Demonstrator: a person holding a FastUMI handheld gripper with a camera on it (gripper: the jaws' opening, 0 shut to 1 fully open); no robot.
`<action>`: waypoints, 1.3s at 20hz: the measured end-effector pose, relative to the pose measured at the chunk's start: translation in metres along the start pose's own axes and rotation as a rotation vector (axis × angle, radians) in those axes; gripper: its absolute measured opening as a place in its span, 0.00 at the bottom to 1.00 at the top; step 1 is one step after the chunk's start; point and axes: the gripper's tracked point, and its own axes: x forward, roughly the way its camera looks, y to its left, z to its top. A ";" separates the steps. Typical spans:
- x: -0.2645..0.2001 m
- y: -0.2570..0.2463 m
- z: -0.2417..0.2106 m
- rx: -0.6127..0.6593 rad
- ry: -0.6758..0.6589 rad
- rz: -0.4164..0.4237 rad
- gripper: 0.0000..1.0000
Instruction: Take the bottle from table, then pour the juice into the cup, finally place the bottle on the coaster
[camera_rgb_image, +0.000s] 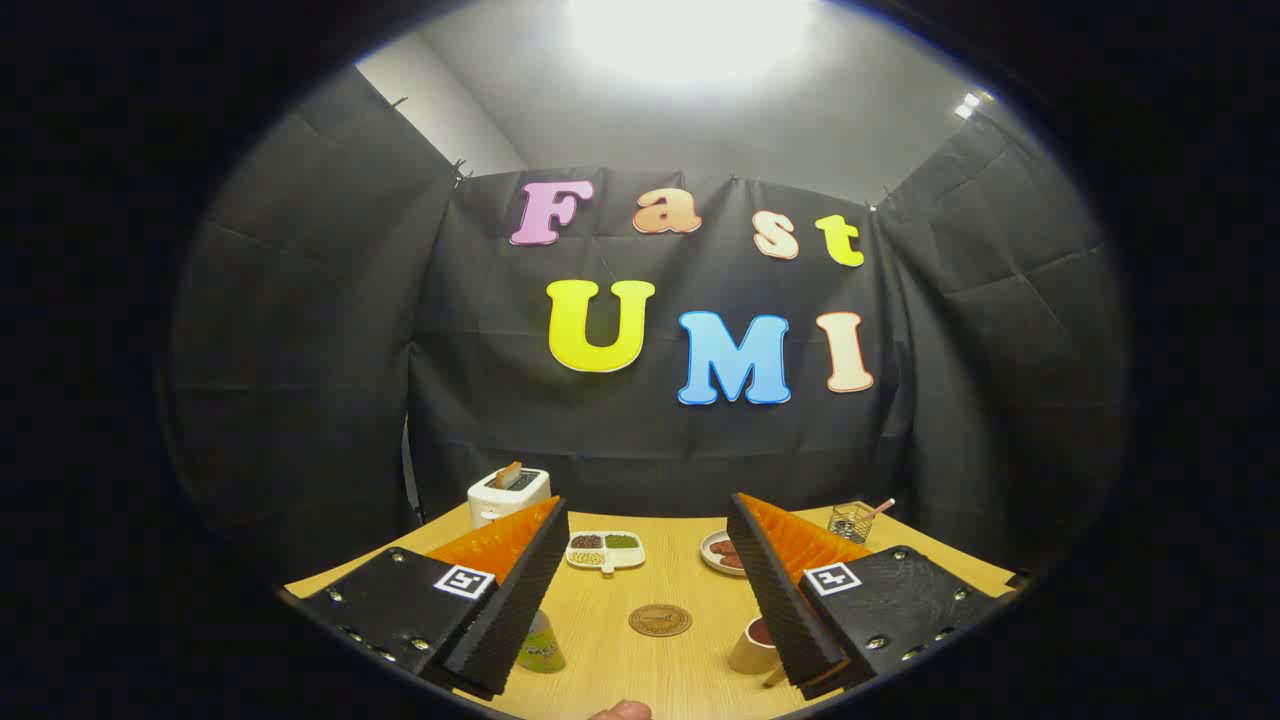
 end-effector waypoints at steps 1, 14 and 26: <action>0.000 -0.002 0.002 0.001 -0.004 -0.001 0.97; -0.001 -0.018 0.002 0.035 -0.017 -0.027 0.97; 0.006 -0.001 -0.002 0.028 -0.038 -0.013 0.97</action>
